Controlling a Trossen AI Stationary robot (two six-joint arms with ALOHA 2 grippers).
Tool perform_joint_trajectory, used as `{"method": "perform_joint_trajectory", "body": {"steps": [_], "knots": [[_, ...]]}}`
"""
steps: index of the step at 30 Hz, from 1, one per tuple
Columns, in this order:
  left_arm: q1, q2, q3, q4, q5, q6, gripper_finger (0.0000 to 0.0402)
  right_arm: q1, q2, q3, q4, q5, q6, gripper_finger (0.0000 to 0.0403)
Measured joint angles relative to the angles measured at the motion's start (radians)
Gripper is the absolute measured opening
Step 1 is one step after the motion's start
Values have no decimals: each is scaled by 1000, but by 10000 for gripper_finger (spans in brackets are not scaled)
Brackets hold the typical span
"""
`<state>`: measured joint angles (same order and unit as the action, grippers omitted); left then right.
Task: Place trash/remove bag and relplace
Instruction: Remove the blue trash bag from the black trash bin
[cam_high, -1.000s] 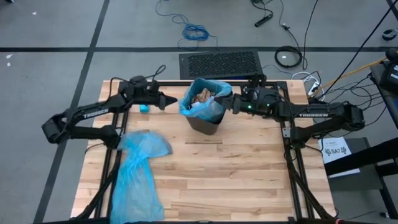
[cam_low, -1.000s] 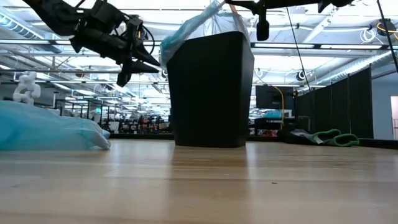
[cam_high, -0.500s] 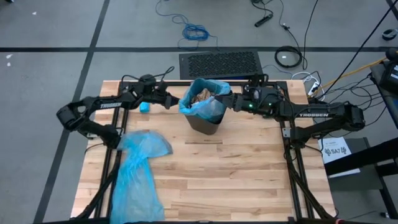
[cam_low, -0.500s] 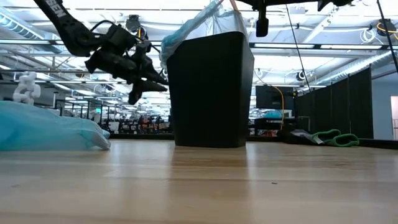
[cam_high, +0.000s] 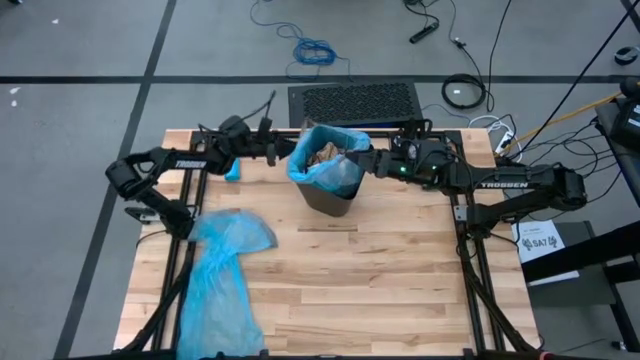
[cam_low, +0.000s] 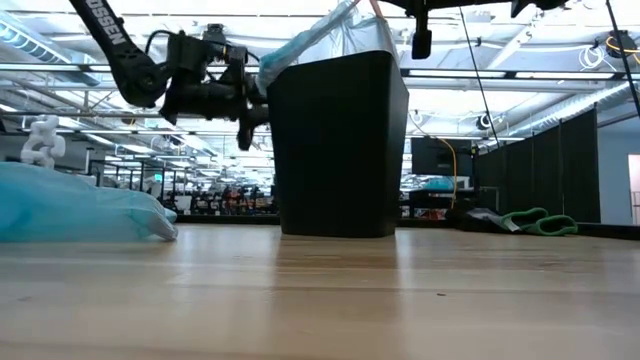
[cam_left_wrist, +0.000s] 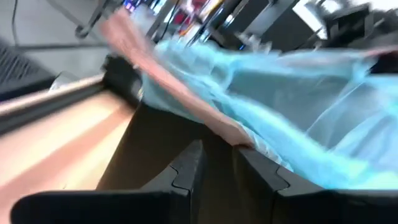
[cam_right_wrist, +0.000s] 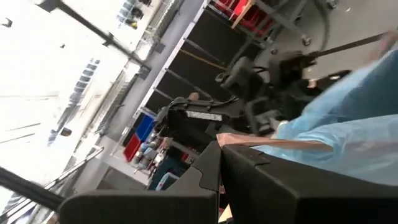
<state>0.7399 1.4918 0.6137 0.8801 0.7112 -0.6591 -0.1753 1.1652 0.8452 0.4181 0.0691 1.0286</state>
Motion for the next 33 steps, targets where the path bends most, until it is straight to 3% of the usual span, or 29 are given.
{"method": "perform_joint_trajectory", "body": {"steps": [5,12,21,28,33], "knots": [[22,0,54,47,7,-68,85,0,0,0,-21,35,-24,0],[22,0,171,47,108,-118,85,-16,1,0,-34,135,-48,0],[-32,0,326,43,200,-198,85,-84,2,0,9,112,-61,0],[-103,0,398,-201,205,-106,85,-114,29,92,-18,48,-117,0],[-147,0,425,-325,202,-10,85,-117,113,247,-292,2,-151,0]]}}
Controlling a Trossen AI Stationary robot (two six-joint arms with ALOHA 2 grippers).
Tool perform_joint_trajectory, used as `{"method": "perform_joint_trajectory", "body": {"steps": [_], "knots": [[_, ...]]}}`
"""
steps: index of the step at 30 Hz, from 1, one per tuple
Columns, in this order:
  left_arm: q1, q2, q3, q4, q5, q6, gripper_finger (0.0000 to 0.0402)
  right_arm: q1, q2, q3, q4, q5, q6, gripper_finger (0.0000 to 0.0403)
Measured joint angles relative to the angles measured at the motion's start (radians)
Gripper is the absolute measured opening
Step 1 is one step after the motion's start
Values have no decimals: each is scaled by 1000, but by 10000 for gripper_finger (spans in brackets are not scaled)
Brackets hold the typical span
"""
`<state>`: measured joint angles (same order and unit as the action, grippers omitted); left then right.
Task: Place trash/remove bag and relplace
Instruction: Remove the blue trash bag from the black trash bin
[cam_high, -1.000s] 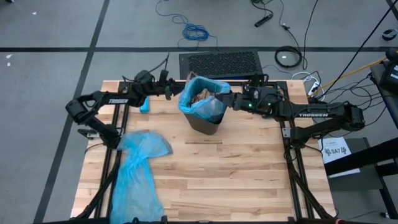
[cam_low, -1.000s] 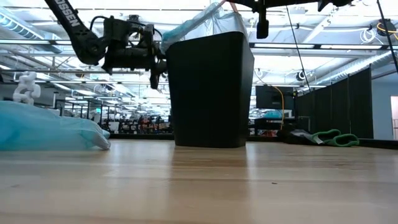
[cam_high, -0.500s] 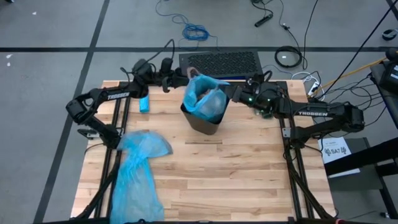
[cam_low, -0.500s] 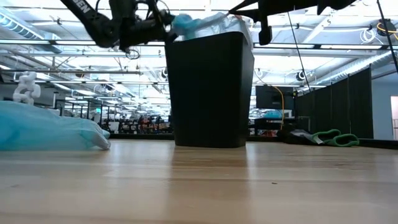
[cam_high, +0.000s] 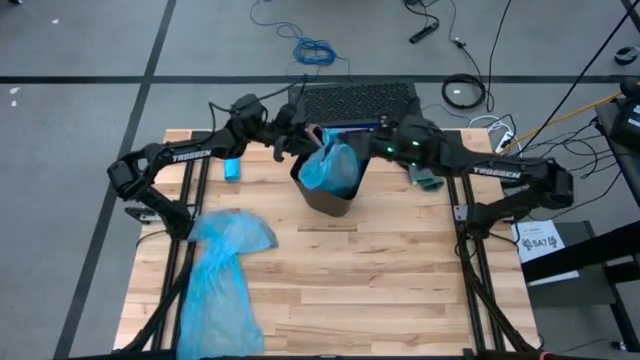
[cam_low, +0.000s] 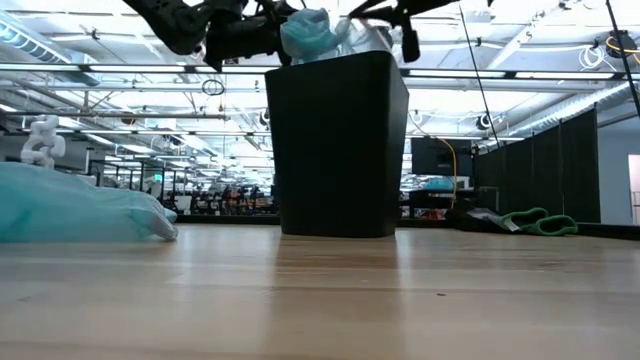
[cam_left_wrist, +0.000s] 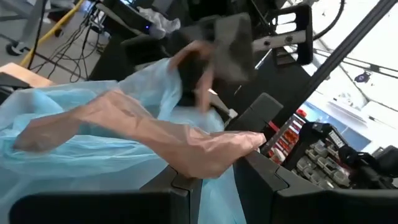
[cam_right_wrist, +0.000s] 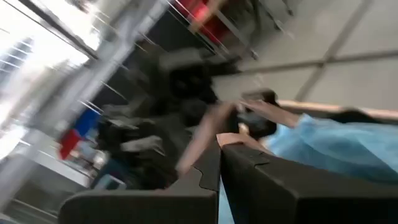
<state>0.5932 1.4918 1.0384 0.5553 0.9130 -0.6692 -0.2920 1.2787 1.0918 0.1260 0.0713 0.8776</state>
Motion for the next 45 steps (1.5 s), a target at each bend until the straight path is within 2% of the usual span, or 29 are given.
{"method": "perform_joint_trajectory", "body": {"steps": [2,5,10,18,24,29,45], "knots": [[-4,0,2,1,-5,4,86,-1,36,52,-64,-14,6,0],[-6,0,3,2,-4,4,86,-10,76,108,-80,-106,2,6],[-6,0,3,2,45,3,86,-37,130,188,-104,-232,0,49],[-6,0,3,2,82,6,86,-72,200,226,-146,-312,63,148],[-6,0,3,-24,86,30,86,-73,239,226,-47,-316,68,181],[-6,0,3,-26,86,46,86,-78,259,226,-45,-314,69,172],[-6,0,3,-83,75,48,86,-70,276,226,-30,-313,10,83]]}}
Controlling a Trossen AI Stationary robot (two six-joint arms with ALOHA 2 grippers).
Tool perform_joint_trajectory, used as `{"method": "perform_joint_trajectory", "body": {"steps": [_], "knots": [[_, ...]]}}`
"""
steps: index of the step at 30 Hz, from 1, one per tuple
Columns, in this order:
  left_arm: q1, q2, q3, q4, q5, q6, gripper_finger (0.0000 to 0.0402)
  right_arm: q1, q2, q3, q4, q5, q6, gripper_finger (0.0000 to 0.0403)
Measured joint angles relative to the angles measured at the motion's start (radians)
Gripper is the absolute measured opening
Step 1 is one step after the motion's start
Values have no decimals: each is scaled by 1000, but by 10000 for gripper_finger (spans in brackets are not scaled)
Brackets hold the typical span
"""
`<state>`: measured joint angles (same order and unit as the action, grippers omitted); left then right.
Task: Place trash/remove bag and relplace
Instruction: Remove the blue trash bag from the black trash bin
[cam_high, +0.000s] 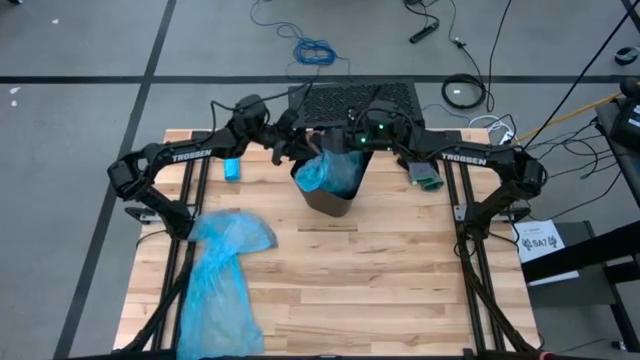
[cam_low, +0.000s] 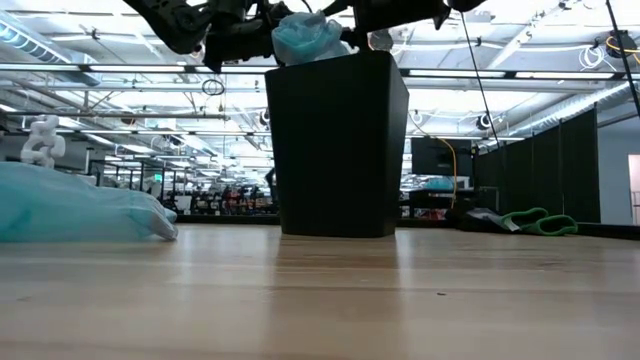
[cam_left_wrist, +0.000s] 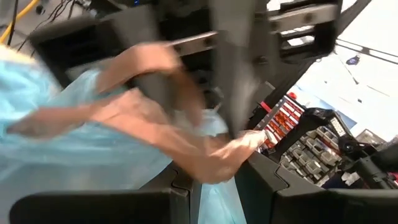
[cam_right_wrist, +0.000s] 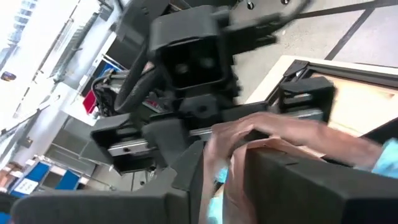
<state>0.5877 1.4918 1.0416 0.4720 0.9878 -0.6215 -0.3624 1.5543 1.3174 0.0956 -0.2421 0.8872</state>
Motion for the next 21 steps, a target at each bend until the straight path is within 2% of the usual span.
{"method": "perform_joint_trajectory", "body": {"steps": [4,21], "knots": [[0,0,0,-54,-21,-1,86,6,0,0,-18,-1,-29,73],[1,0,0,-55,-48,6,86,16,0,0,-44,1,-186,75]]}}
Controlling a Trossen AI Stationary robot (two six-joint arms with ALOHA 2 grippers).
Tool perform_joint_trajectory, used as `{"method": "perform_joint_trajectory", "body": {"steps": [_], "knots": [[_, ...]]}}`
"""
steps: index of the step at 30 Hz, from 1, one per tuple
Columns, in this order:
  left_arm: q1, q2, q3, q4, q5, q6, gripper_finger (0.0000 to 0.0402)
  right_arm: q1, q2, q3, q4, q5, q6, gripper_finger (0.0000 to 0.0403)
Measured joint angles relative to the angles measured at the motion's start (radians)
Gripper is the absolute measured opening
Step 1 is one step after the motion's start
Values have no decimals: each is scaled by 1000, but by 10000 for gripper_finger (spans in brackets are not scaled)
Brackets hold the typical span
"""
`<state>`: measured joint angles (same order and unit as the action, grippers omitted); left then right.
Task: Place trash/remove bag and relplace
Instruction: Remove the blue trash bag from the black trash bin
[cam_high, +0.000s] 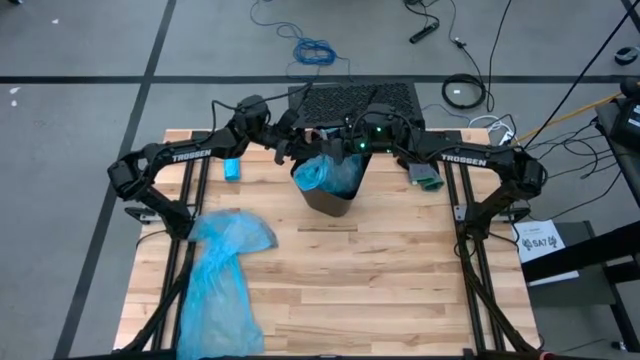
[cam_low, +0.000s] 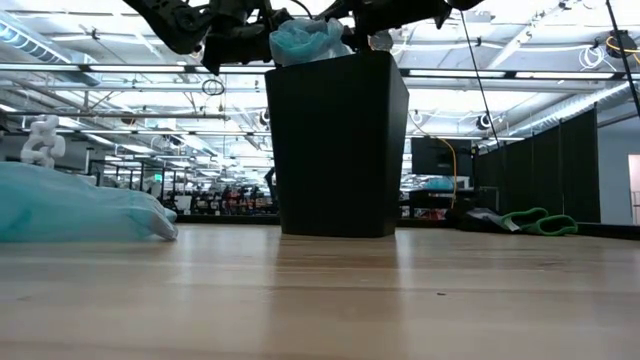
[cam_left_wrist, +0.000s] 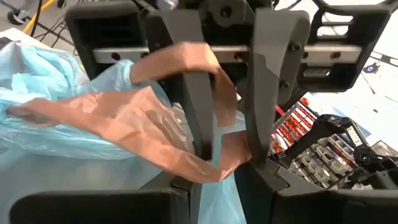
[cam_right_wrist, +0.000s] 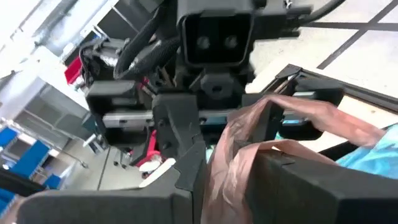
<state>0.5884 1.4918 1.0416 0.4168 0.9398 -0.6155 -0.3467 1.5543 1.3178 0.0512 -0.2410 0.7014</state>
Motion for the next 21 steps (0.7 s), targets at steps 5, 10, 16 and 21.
{"method": "perform_joint_trajectory", "body": {"steps": [5,10,16,21], "knots": [[-1,1,-1,-6,-2,2,86,2,-2,2,-58,8,-21,39],[1,1,-2,4,-2,23,86,5,-4,0,-13,78,-58,3],[18,-5,-2,12,44,22,86,4,-42,0,98,90,-53,0],[51,-55,-1,46,58,28,86,22,-80,0,92,136,-57,0]]}}
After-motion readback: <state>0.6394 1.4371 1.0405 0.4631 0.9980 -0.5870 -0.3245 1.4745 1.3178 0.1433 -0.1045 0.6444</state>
